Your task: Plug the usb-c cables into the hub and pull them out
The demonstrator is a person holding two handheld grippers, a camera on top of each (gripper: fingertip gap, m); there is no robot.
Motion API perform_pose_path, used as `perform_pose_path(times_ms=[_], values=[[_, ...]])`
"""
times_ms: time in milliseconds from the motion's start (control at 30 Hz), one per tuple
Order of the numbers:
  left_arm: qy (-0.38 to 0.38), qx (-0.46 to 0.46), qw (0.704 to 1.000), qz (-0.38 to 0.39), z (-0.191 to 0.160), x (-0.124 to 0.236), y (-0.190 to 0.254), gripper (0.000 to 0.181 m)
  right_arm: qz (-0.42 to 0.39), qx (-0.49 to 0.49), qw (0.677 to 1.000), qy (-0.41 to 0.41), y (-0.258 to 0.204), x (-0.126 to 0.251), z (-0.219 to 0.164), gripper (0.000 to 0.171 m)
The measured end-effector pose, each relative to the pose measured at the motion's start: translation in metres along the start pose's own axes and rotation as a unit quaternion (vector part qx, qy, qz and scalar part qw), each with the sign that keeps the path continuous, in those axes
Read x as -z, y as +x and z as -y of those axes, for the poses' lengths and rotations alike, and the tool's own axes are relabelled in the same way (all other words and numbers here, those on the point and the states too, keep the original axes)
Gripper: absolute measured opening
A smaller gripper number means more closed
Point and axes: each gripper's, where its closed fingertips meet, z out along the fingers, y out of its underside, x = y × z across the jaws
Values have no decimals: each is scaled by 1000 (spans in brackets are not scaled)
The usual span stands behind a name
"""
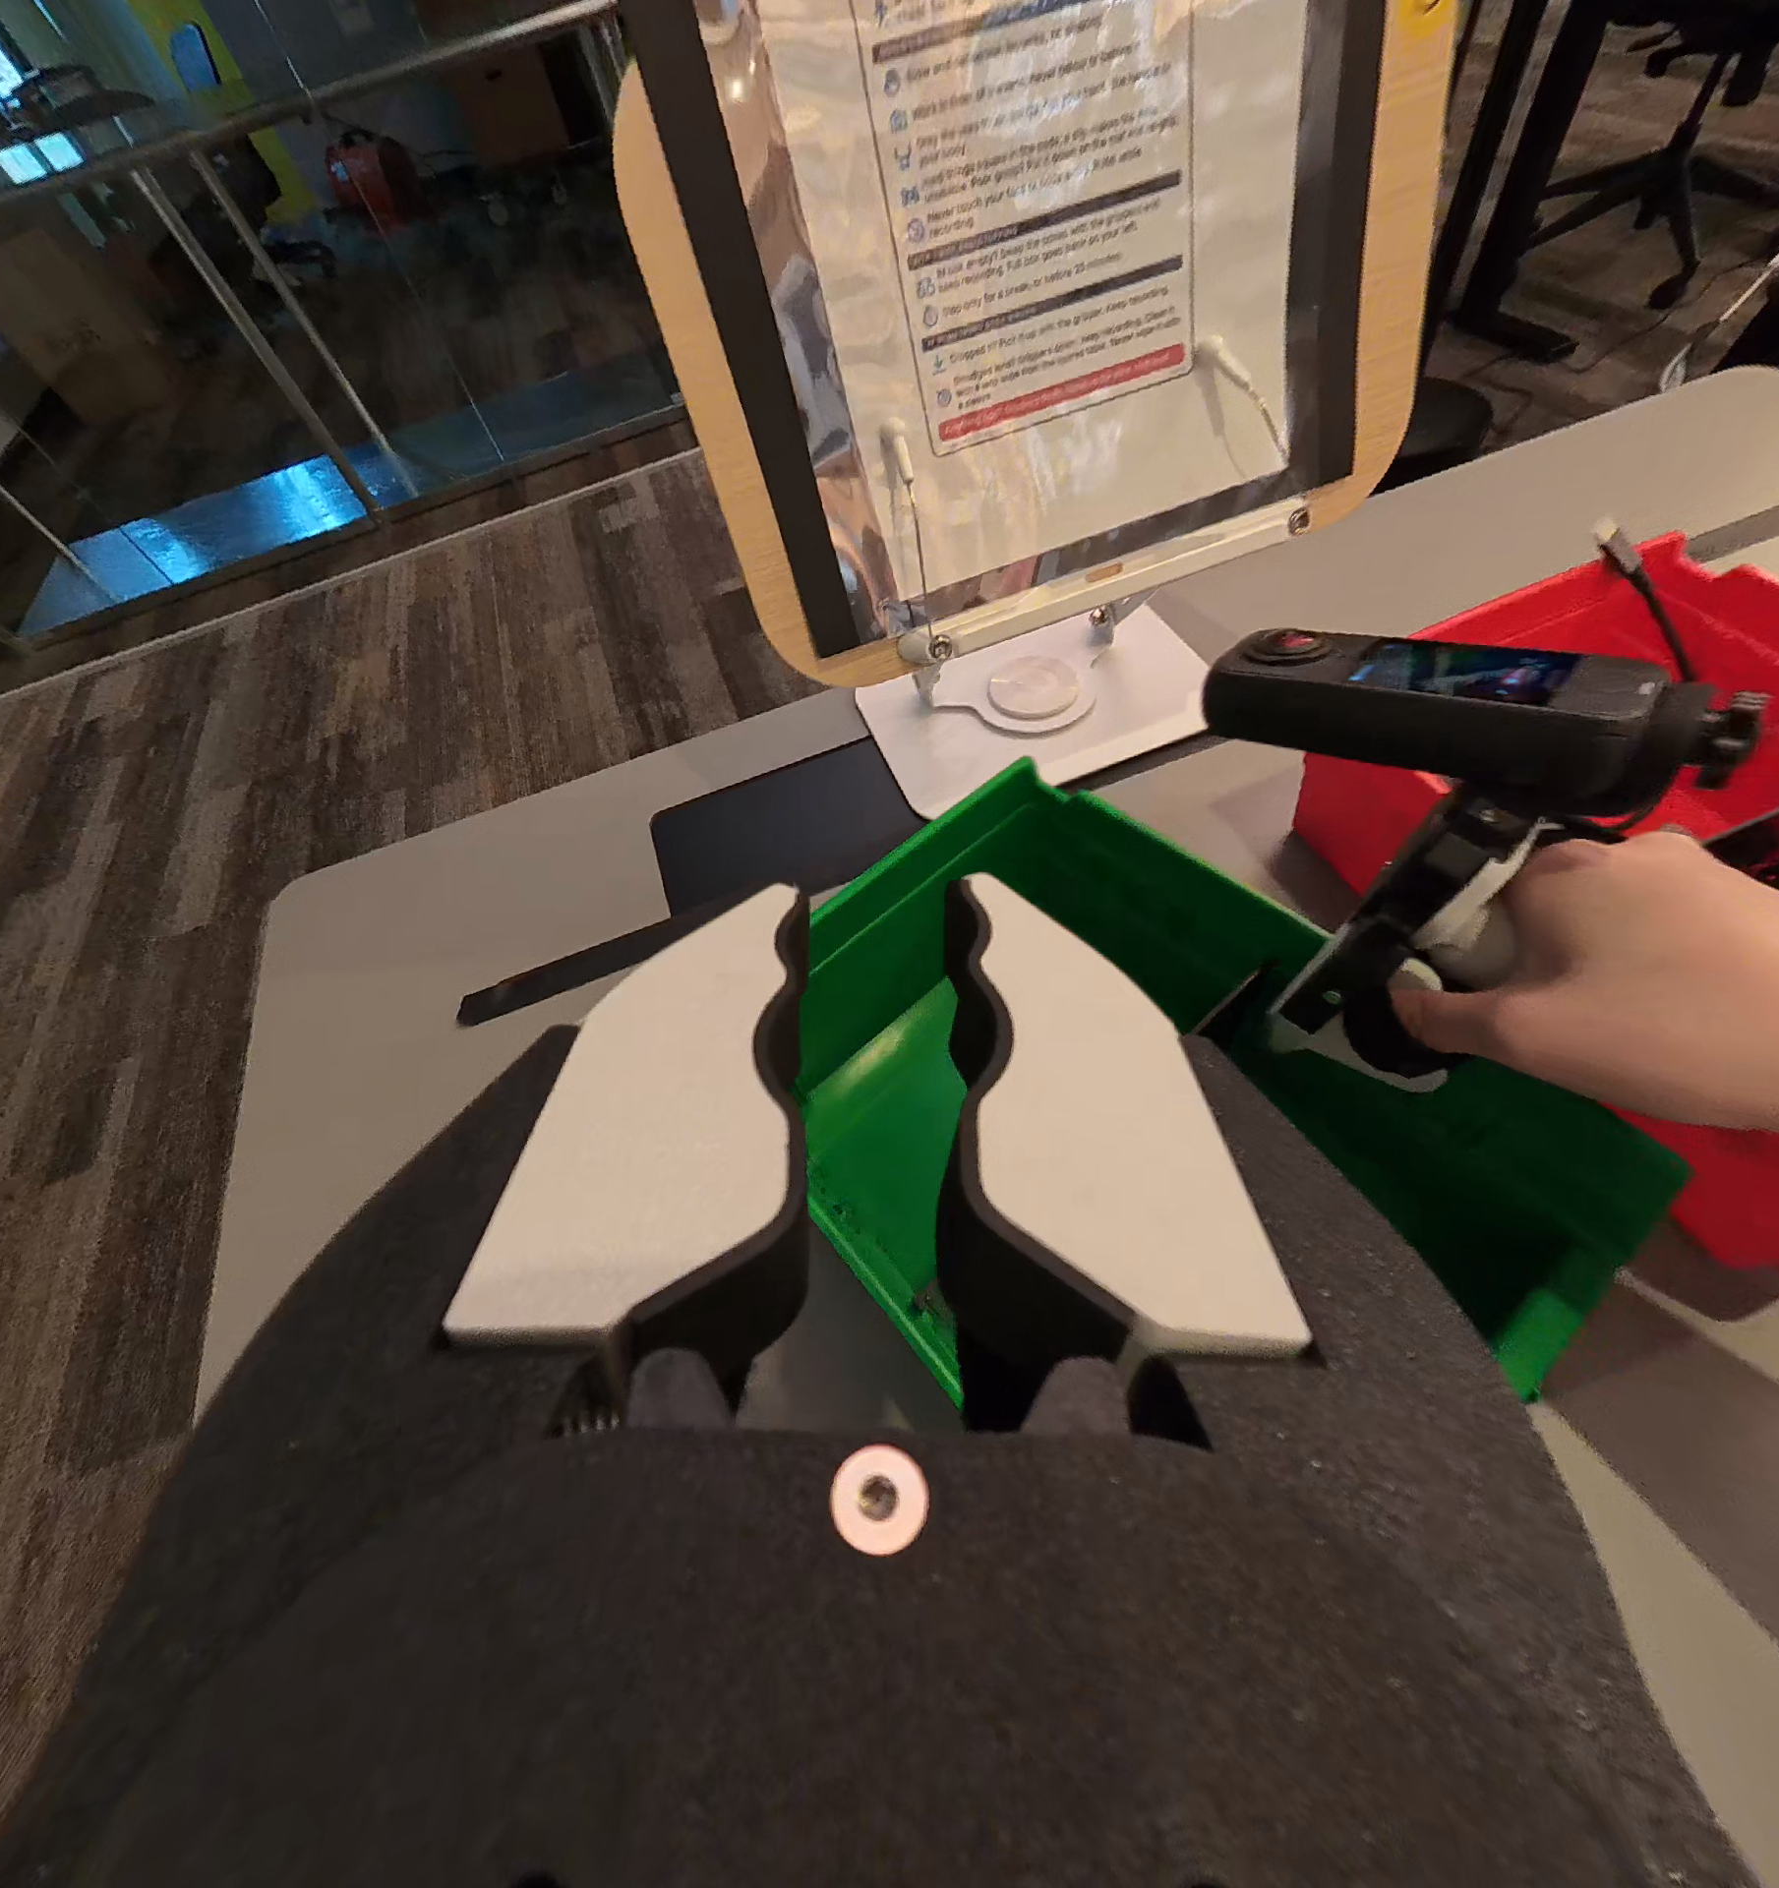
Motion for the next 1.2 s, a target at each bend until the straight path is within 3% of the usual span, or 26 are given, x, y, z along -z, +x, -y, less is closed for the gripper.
perform_pose_path(times_ms=[233, 400, 500, 633, 767, 867, 933, 1200], values=[[116, 39, 992, 15, 38, 54, 2, 29, 45, 32, 998, -42, -6, 38, 4, 6], [258, 112, 960, 3, 67, 114, -5, 49, 69, 65, 996, -5, 2, 122, 13, 6], [242, 133, 959, -56, 61, 117, 4, 64, 77, 57, 995, 25, 36, 187, 5, 6], [134, 125, 965, -185, 40, 72, 43, 72, 79, -10, 995, 51, 114, 258, -30, 6], [-14, 124, 956, -266, 6, -5, 85, 72, 46, -119, 989, 74, 216, 291, -90, 6], [-108, 118, 958, -239, -24, -66, 109, 68, -2, -191, 979, 77, 290, 295, -148, 7], [-140, 115, 948, -262, -38, -92, 139, 71, -24, -240, 968, 75, 331, 290, -189, 7], [-260, 93, 899, -341, -94, -134, 240, 68, -51, -381, 920, 73, 421, 249, -320, 5]])
